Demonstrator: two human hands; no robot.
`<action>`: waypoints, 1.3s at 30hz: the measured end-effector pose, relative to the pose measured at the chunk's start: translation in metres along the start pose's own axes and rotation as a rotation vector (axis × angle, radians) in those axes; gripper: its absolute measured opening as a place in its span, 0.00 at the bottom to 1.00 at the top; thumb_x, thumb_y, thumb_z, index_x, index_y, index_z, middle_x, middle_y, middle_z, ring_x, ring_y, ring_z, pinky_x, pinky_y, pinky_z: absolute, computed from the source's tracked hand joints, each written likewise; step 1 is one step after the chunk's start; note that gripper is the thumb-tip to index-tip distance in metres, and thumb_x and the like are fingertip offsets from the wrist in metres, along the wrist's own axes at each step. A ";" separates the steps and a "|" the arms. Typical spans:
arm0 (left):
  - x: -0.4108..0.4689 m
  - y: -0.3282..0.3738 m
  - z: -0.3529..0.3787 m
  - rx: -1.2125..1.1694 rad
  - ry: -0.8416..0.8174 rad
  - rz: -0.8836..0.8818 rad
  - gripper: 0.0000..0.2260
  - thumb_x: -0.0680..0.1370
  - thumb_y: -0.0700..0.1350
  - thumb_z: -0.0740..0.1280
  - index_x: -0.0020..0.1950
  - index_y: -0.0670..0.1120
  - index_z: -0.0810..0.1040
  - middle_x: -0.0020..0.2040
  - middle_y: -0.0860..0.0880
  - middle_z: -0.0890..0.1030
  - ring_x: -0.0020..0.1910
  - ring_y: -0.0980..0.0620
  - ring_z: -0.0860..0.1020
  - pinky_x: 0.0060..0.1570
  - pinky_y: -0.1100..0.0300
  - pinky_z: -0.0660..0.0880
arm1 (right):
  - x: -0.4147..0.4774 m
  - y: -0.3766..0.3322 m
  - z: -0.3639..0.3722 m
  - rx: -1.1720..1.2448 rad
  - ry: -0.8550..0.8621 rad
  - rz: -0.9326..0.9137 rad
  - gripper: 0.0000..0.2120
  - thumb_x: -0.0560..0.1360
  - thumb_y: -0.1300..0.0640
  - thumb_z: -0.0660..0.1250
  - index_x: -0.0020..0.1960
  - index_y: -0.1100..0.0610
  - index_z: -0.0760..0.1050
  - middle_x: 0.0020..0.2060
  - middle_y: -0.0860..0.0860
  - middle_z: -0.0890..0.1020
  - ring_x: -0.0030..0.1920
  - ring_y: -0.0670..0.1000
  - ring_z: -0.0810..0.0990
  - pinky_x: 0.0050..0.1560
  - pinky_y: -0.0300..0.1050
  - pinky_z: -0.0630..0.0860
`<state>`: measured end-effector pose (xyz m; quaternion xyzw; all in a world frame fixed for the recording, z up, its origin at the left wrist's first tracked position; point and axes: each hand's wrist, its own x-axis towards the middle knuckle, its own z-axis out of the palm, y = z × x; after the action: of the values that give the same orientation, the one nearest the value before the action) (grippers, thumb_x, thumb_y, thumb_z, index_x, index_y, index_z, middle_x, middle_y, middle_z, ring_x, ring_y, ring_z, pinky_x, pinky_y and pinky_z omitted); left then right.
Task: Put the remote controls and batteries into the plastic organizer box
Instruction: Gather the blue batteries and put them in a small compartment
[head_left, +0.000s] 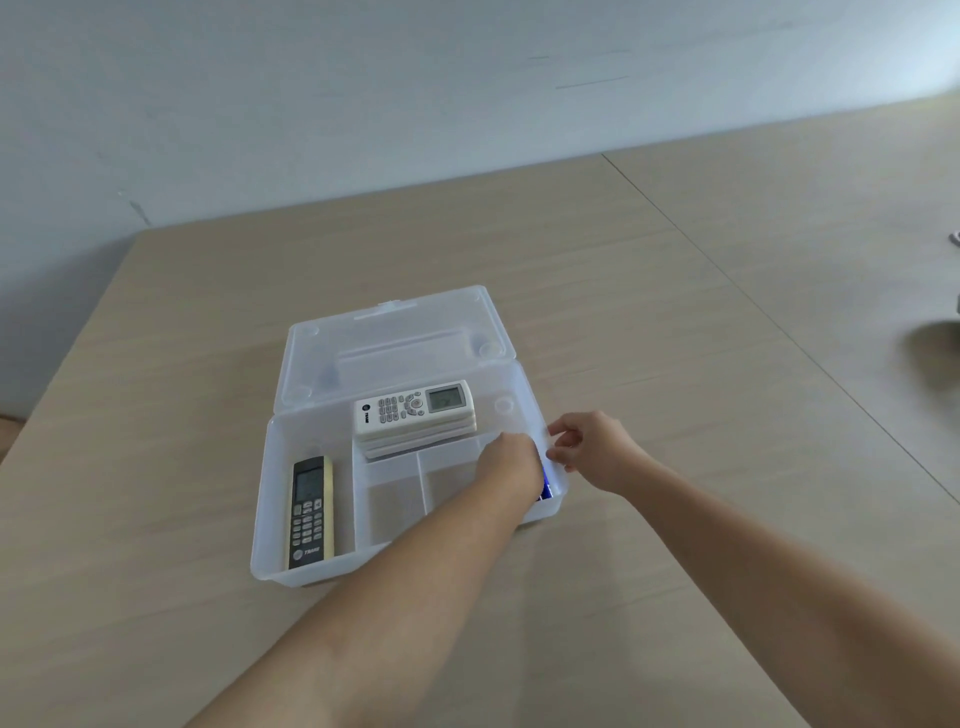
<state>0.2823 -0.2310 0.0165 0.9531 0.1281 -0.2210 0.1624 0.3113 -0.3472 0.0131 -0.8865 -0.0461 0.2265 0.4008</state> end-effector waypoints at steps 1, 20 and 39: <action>0.004 0.000 0.000 0.012 -0.019 -0.013 0.13 0.78 0.34 0.60 0.60 0.38 0.77 0.61 0.42 0.79 0.60 0.44 0.78 0.54 0.57 0.74 | 0.000 0.001 0.000 0.001 0.003 -0.004 0.14 0.73 0.60 0.68 0.59 0.58 0.77 0.38 0.50 0.80 0.39 0.52 0.78 0.33 0.36 0.69; 0.011 -0.005 -0.012 0.154 -0.172 0.022 0.22 0.77 0.36 0.62 0.71 0.44 0.69 0.52 0.48 0.71 0.49 0.48 0.71 0.47 0.60 0.69 | -0.008 -0.002 0.001 0.002 0.005 0.009 0.14 0.75 0.59 0.67 0.60 0.58 0.76 0.41 0.52 0.80 0.39 0.51 0.77 0.32 0.36 0.69; 0.028 -0.183 -0.143 -0.481 0.482 -0.293 0.21 0.75 0.44 0.63 0.68 0.43 0.72 0.67 0.42 0.73 0.65 0.42 0.74 0.62 0.54 0.72 | 0.076 -0.094 0.008 -0.102 0.238 -0.060 0.22 0.77 0.52 0.62 0.69 0.56 0.69 0.65 0.56 0.75 0.64 0.57 0.74 0.58 0.46 0.71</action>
<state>0.3028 -0.0066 0.0790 0.8838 0.3461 0.0252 0.3137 0.3846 -0.2580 0.0494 -0.9246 -0.0362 0.1052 0.3644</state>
